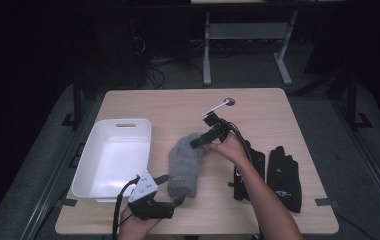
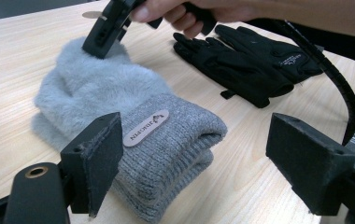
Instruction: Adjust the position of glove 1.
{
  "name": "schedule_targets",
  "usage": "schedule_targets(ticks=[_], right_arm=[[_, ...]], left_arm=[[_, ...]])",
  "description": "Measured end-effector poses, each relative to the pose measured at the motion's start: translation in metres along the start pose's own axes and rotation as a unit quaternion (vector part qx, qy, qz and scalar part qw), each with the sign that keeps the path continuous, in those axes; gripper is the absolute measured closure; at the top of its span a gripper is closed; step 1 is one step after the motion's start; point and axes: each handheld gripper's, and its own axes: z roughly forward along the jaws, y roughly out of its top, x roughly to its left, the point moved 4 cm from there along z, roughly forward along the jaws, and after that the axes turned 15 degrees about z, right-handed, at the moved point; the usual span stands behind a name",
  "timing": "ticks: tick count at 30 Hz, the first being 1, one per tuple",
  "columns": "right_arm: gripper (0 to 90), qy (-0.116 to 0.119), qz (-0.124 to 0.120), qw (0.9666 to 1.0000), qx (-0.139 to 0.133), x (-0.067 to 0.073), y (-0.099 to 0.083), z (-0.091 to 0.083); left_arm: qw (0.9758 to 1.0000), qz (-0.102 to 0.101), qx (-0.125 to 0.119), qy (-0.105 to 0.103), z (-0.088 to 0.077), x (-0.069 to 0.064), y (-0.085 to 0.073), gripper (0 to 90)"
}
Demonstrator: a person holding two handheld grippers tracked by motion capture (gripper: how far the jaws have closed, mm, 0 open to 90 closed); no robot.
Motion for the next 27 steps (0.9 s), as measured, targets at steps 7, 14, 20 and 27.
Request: schedule_targets(ticks=[7, 14, 20, 27], right_arm=[[22.6, 0.015, 0.025, 0.9995, 0.013, -0.002, 0.000, 0.019], [34.5, 0.040, 0.048, 0.9978, 0.023, -0.004, -0.002, 0.029], [60.9, 0.085, 0.061, 0.9943, 0.021, -0.005, -0.006, 0.030], [71.3, 0.087, 0.045, 0.9952, -0.002, -0.006, -0.010, 0.019]], left_arm=[[1.0000, 0.002, 0.000, 0.000, 0.000, 0.000, 0.000, 18.7], [1.0000, 0.004, 0.000, 0.002, -0.001, 0.000, 0.001, 18.7], [1.0000, 0.002, -0.001, 0.004, -0.002, 0.002, 0.001, 18.8], [1.0000, -0.001, 0.003, 0.000, -0.001, 0.002, 0.001, 18.9]])
